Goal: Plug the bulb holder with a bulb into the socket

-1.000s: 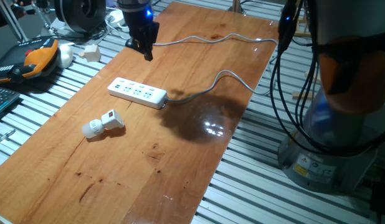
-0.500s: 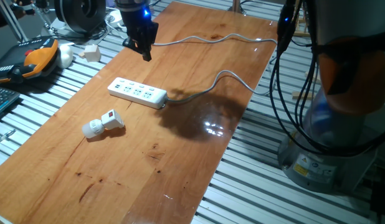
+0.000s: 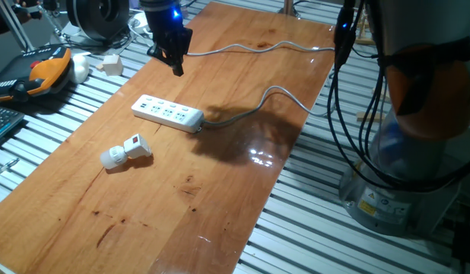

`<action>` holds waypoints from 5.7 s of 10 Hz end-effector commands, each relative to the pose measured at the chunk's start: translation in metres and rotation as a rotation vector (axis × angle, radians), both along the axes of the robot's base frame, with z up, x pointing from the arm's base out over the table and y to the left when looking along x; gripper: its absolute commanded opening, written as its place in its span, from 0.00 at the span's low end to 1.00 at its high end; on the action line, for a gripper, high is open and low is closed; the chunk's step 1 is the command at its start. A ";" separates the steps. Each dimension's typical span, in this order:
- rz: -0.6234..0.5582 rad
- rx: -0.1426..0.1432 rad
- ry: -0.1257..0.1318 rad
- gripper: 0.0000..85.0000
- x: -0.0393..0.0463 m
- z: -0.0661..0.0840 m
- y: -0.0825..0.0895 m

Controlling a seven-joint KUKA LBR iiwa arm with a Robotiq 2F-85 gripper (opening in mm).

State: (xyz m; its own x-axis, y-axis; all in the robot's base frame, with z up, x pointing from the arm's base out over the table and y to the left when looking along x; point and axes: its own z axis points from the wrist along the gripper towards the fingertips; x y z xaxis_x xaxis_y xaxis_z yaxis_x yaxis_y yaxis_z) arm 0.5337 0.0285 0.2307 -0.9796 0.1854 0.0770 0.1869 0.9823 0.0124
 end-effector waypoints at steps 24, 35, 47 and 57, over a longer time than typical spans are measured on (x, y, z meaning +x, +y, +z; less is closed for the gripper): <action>-0.376 -0.066 -0.021 0.00 0.0047 -0.038 0.081; -0.537 -0.072 -0.021 0.00 0.0045 -0.045 0.086; -0.628 -0.095 -0.057 0.00 0.0048 -0.044 0.088; -0.967 -0.087 -0.109 0.00 0.0147 -0.063 0.103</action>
State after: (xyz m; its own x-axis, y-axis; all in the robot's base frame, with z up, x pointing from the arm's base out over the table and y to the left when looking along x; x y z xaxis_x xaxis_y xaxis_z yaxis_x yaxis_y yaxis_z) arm 0.5486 0.1311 0.1675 -0.4299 0.9011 -0.0571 0.9022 0.4312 0.0126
